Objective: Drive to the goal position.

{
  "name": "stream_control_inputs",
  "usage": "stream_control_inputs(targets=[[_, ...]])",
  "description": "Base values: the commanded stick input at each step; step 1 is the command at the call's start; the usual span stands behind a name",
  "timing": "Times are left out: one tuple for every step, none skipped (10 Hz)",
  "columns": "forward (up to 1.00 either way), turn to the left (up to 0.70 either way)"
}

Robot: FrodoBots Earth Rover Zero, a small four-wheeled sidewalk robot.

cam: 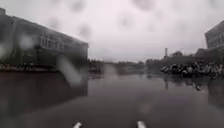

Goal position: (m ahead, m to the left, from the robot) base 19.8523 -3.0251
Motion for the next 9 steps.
stream_control_inputs(targets=[[0.69, -0.13], [0.69, -0.12], [0.70, -0.11], [0.70, -0.11], [0.70, -0.12], [0.70, -0.12], [0.70, -0.12], [0.70, -0.12], [0.70, -0.13]])
